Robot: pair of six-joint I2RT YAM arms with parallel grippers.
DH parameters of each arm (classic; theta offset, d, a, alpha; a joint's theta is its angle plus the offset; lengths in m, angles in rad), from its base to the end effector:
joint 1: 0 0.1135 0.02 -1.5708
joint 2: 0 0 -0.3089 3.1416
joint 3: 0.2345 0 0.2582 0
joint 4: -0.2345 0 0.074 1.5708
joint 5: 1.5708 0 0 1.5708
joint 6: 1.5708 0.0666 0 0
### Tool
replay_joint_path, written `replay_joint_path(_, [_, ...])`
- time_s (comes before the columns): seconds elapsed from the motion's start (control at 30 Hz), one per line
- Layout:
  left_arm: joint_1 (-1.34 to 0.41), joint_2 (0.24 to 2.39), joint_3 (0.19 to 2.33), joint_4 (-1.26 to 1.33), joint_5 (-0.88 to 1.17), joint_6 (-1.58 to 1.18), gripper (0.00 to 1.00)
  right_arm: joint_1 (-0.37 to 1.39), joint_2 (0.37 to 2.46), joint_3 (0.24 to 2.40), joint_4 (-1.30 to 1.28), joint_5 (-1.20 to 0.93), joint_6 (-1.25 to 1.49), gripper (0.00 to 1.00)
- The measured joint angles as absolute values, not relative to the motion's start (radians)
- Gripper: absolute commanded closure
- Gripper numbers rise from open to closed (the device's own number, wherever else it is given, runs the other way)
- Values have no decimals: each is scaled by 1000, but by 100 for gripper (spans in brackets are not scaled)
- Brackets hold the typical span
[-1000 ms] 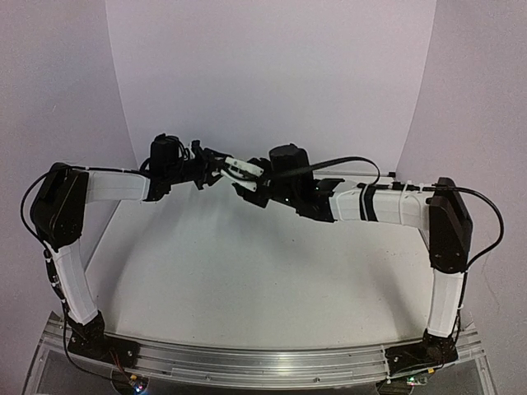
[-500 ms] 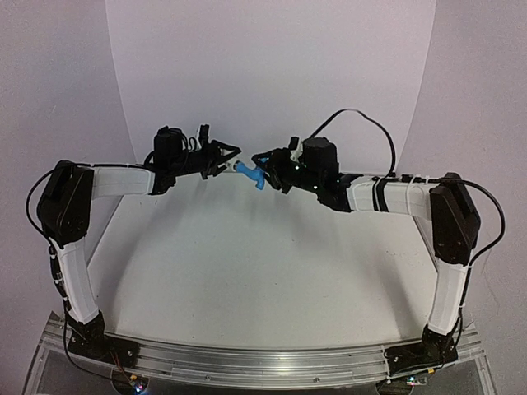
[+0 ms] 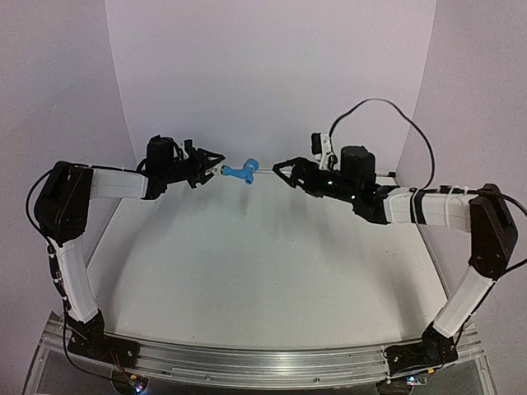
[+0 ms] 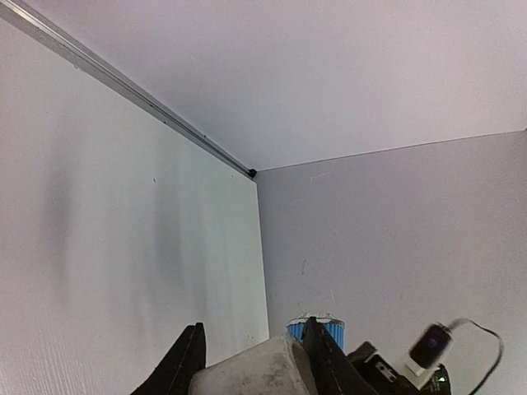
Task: Install the water faucets
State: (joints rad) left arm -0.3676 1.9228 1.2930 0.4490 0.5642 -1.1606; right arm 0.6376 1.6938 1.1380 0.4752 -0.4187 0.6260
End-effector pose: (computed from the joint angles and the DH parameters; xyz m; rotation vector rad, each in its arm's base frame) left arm 0.4472 -0.2104 0.2806 -0.3204 1.9928 -1.5424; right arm 0.3353 0.2821 0.3277 -0.3595 1.7797 1.2762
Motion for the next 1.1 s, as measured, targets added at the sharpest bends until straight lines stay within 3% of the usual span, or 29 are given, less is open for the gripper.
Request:
replay_joint_path(0.27, [-376,1897,1277,445,582,-1219,100,795,1651,1271,241,-218,-685,2])
replay_joint_path(0.47, [-377,1872,1250,445,599,-1237,100,803,1787,1352,219,-155,-1158,5])
replay_joint_path(0.83, [-382,1864,1243,444,633,-1240,100,821,1969,1534,275,-143,-1266,56])
replay_joint_path(0.87, [-382,1864,1243,444,636,-1239,100,822,1975,1537,277,-140,-1245,65])
replay_joint_path(0.9, [-382,1864,1243,444,638,-1239,100,823,1984,1544,278,-134,-1222,84])
replay_joint_path(0.93, [-382,1864,1243,444,637,-1240,100,825,1993,1553,279,-126,-1187,97])
replay_joint_path(1.1, [-370,1865,1264,431,630,-1205,100,838,2024,1605,243,-82,-826,100])
